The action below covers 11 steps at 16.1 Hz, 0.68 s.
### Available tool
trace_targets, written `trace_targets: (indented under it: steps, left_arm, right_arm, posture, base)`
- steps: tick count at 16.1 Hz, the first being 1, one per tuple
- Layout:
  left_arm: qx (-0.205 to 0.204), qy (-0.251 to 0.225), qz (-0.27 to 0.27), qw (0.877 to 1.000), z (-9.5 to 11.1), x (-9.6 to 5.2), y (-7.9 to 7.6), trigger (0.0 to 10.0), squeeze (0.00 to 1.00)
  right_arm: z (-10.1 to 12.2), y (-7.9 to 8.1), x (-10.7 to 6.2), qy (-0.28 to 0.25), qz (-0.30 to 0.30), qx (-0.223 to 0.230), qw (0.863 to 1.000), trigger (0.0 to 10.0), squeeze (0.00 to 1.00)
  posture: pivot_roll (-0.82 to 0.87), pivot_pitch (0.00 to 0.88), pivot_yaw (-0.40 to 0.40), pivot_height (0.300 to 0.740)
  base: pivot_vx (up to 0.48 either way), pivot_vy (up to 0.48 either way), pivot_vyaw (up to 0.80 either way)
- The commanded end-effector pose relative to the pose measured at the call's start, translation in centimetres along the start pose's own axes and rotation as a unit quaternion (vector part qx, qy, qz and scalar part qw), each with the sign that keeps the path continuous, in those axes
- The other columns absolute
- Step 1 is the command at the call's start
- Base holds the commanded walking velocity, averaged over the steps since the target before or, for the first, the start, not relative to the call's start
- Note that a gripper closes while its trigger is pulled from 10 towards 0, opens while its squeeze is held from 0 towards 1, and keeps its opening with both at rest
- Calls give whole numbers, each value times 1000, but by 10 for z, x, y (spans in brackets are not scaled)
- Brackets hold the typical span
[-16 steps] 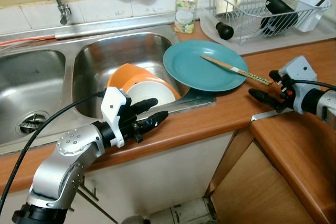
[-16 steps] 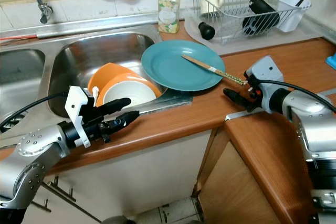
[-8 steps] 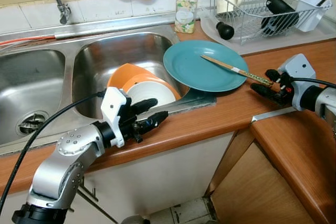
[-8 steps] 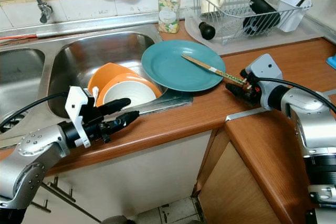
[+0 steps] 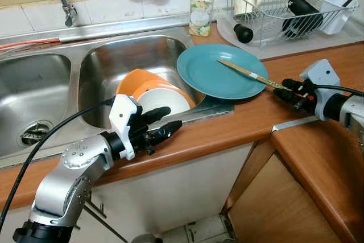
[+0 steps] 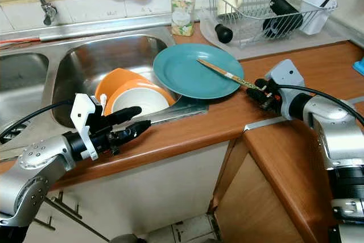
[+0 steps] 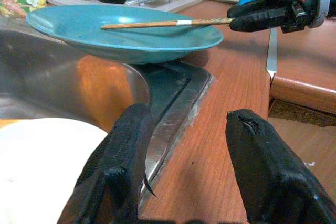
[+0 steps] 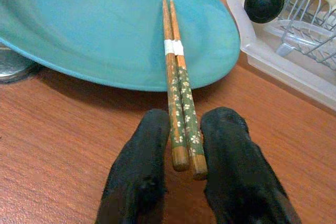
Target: Kitchen organization
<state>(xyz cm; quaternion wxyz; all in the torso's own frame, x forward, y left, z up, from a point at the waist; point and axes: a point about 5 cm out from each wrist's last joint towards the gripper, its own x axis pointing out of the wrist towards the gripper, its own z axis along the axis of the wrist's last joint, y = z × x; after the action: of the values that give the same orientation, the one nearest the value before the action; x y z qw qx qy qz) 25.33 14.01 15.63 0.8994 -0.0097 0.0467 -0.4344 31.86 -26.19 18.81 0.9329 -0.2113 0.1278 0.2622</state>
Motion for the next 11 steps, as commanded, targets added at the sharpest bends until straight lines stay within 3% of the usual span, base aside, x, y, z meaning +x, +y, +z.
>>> trace_targets:
  steps: [1,11]
  left_arm:
    - [12,3,4,1000,3,-1,2,10000,0]
    - [18,2,9,1000,5,-1,3,10000,0]
  right_arm:
    - [6,-1,2,-8,7,-9,1000,0,0]
    - [18,-4,1,-35,2,-6,999,0,0]
  posture:
    - [-47,0,38,740]
    - [-43,0,37,740]
  base:
    - [0,0,0]
    - [0,0,0]
